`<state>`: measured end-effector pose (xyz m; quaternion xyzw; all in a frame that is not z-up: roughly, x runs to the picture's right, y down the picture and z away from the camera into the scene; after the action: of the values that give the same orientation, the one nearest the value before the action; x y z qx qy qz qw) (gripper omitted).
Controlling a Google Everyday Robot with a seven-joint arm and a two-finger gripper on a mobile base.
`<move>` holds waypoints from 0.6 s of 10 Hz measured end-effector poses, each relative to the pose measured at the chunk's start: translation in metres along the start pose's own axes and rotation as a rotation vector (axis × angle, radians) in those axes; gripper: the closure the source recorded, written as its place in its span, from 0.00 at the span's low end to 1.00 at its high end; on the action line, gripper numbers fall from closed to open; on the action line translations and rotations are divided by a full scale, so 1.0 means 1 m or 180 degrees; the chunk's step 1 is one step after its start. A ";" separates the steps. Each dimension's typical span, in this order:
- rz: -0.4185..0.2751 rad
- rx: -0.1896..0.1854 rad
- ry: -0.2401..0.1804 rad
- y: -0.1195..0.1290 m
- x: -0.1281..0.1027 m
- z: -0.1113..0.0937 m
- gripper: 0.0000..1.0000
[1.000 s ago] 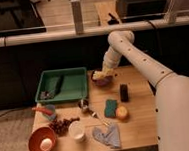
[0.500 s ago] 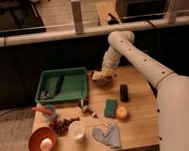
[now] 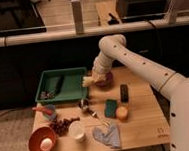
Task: Place banana in paper cup
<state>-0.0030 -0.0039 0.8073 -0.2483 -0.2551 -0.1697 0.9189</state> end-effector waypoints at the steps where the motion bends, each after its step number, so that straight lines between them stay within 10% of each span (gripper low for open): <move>1: -0.0259 -0.0043 -0.0095 0.001 -0.014 0.002 1.00; 6: -0.1211 -0.0252 -0.0500 0.024 -0.062 0.000 1.00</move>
<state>-0.0427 0.0271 0.7639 -0.2441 -0.3614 -0.3302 0.8372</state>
